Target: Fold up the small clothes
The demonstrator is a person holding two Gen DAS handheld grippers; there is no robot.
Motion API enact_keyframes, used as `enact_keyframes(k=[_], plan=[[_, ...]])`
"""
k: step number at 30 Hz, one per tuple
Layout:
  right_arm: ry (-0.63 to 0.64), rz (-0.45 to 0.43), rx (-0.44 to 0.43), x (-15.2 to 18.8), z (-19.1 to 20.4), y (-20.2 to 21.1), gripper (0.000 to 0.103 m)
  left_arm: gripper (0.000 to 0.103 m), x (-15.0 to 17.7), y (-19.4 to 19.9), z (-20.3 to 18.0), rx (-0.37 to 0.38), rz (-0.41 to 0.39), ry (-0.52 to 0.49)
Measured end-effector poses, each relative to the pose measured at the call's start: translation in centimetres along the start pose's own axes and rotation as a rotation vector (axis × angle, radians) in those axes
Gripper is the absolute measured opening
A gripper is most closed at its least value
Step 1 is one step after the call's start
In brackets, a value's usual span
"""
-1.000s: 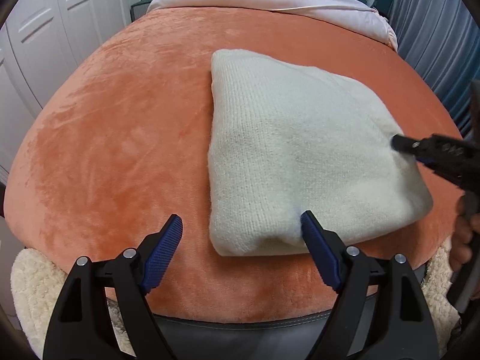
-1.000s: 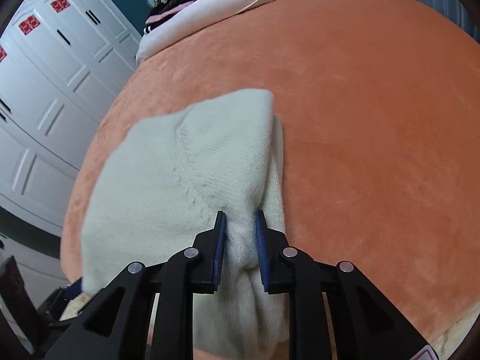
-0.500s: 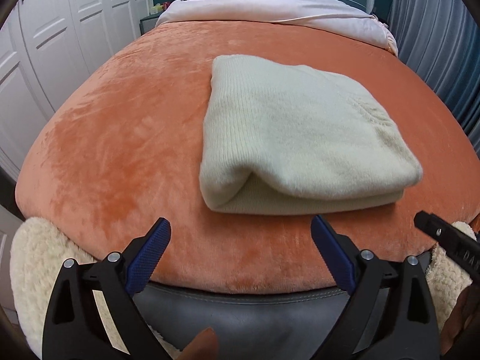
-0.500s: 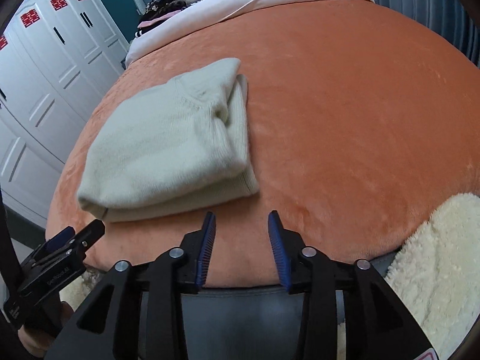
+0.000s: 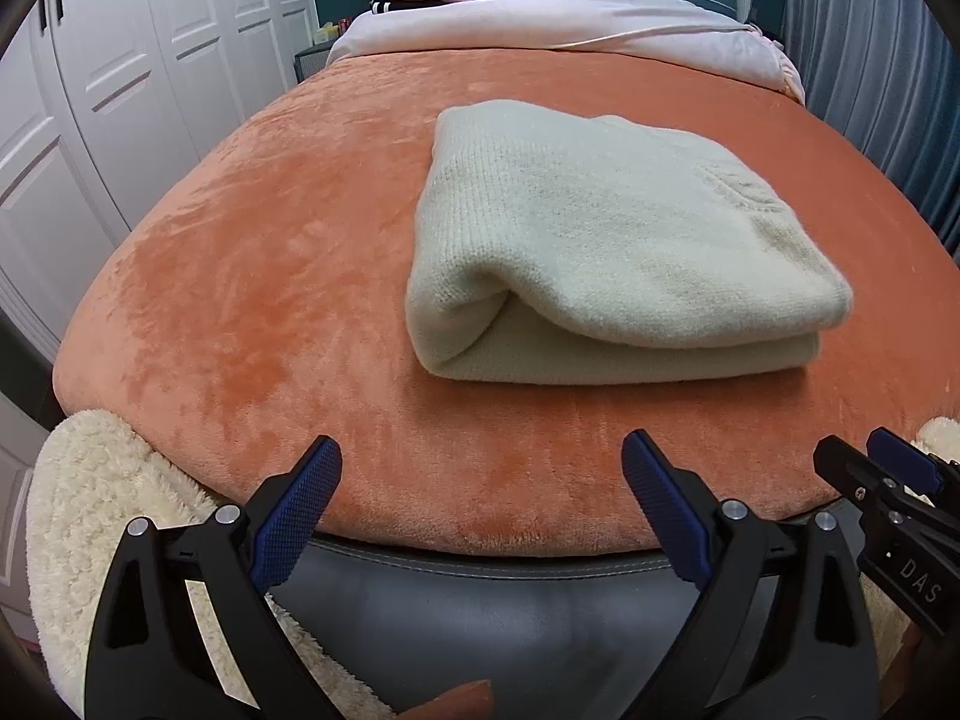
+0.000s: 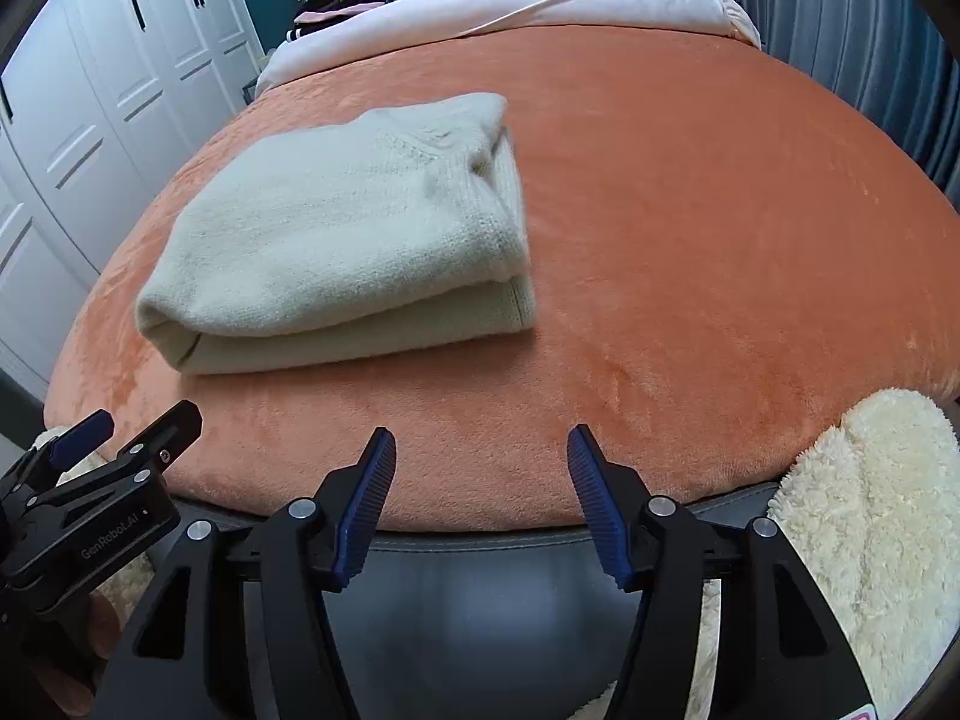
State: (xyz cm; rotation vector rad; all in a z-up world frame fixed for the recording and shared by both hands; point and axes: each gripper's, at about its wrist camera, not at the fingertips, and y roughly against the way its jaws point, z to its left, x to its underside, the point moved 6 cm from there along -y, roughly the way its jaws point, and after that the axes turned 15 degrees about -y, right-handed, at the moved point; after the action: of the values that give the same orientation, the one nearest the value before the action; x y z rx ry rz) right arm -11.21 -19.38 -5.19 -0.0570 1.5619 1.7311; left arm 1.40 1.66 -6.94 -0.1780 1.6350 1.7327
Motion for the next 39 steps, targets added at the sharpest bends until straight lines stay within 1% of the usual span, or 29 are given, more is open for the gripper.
enact_keyframes(k=[13, 15, 19, 22, 27, 33, 39], plan=[[-0.003, -0.028, -0.020, -0.5, 0.8, 2.0, 0.059, 0.092, -1.2, 1.2, 0.1, -0.002, 0.022, 0.018], [-0.006, -0.029, -0.022, -0.9, 1.1, 2.1, 0.059, 0.092, -1.6, 1.3, 0.2, -0.002, 0.028, 0.026], [-0.021, -0.044, -0.028, -2.0, 1.6, 2.7, 0.059, 0.092, -2.7, 1.3, 0.8, 0.033, 0.049, 0.075], [-0.034, -0.054, -0.035, -2.9, 1.9, 2.9, 0.059, 0.092, -3.7, 1.5, 1.1, 0.017, 0.038, 0.073], [-0.051, -0.050, -0.033, -3.6, 2.3, 2.8, 0.059, 0.092, -4.7, 1.7, 1.3, 0.017, 0.043, 0.078], [-0.050, -0.037, -0.019, -3.4, 2.3, 2.6, 0.059, 0.092, -5.0, 1.9, 1.4, -0.001, 0.038, 0.063], [-0.053, -0.031, -0.017, -2.8, 2.5, 2.6, 0.059, 0.092, -5.0, 1.9, 1.3, -0.002, 0.040, 0.056]])
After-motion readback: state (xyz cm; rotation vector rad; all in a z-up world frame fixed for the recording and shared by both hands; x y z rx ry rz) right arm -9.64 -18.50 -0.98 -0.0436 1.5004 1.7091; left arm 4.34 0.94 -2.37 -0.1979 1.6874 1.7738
